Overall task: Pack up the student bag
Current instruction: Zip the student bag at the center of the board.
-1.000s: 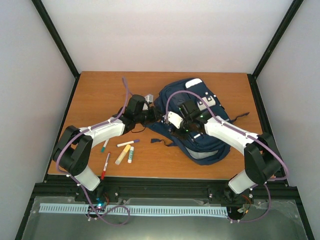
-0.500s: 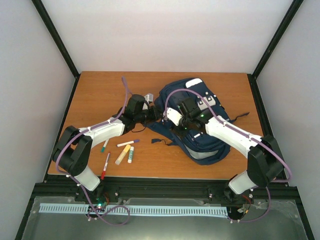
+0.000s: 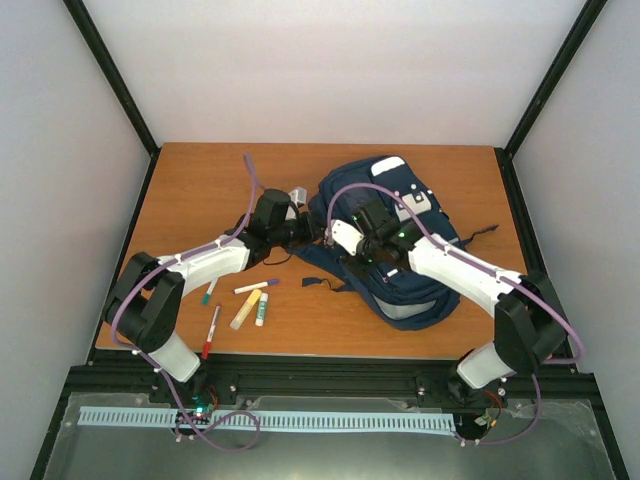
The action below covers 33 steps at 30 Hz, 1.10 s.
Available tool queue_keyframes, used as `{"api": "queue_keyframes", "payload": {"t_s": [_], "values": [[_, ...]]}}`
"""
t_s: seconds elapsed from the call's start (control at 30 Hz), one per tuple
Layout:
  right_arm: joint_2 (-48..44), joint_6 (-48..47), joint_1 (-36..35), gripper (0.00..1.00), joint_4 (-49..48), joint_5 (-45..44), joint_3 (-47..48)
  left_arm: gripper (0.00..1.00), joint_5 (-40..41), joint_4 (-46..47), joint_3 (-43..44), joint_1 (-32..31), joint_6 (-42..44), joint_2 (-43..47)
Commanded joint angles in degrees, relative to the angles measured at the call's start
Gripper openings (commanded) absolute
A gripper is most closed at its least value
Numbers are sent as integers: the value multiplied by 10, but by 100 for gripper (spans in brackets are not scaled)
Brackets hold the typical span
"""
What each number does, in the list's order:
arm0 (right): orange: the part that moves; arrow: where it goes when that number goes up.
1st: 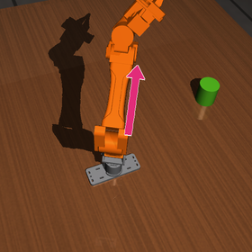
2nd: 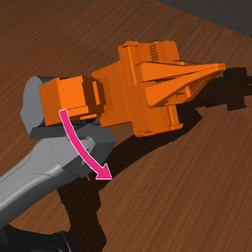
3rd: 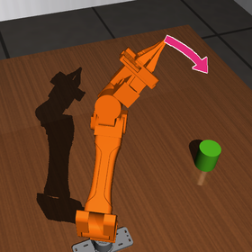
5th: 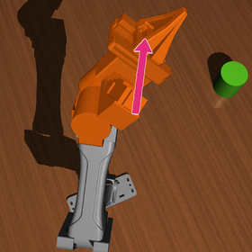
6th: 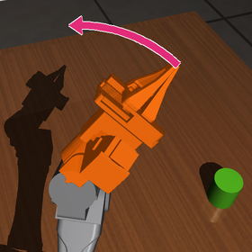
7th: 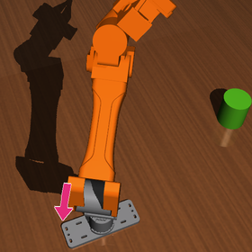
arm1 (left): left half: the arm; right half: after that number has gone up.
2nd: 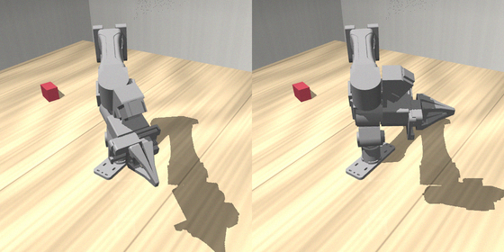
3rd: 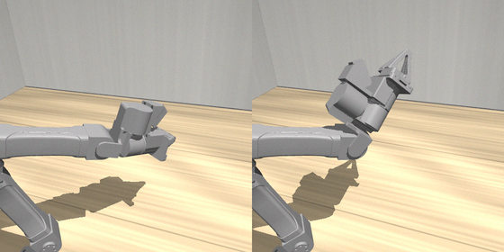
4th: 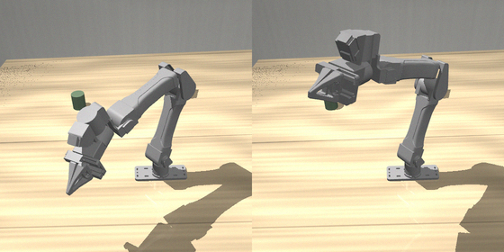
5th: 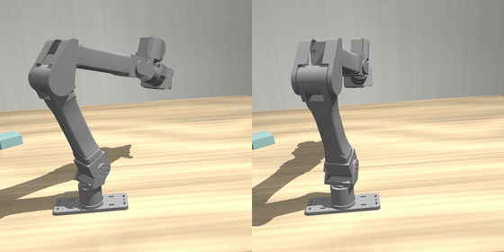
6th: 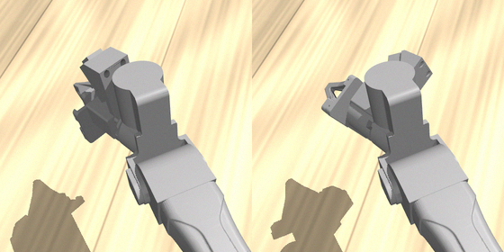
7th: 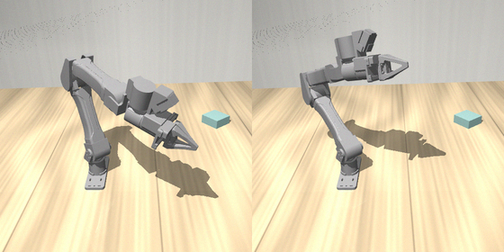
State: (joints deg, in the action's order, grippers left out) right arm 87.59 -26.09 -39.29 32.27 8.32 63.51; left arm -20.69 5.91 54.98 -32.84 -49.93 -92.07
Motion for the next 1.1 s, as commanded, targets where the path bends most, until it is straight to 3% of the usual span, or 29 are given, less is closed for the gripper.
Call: {"api": "queue_keyframes", "payload": {"t_s": [0.0,0.33,0.63,0.83,1.07], "values": [[-41,-9,6,3,26,-22,-38,1,-17,35,13,-8,8,35],[-88,-10,30,3,37,19,-62,1,-17,36,12,-8,6,35],[-30,11,29,20,14,76,-1,1,-28,49,14,-8,-8,40],[2,21,26,25,-3,76,19,1,-29,49,14,-8,-8,43],[25,43,19,27,-19,12,27,1,-30,51,12,-8,-11,51]]}}
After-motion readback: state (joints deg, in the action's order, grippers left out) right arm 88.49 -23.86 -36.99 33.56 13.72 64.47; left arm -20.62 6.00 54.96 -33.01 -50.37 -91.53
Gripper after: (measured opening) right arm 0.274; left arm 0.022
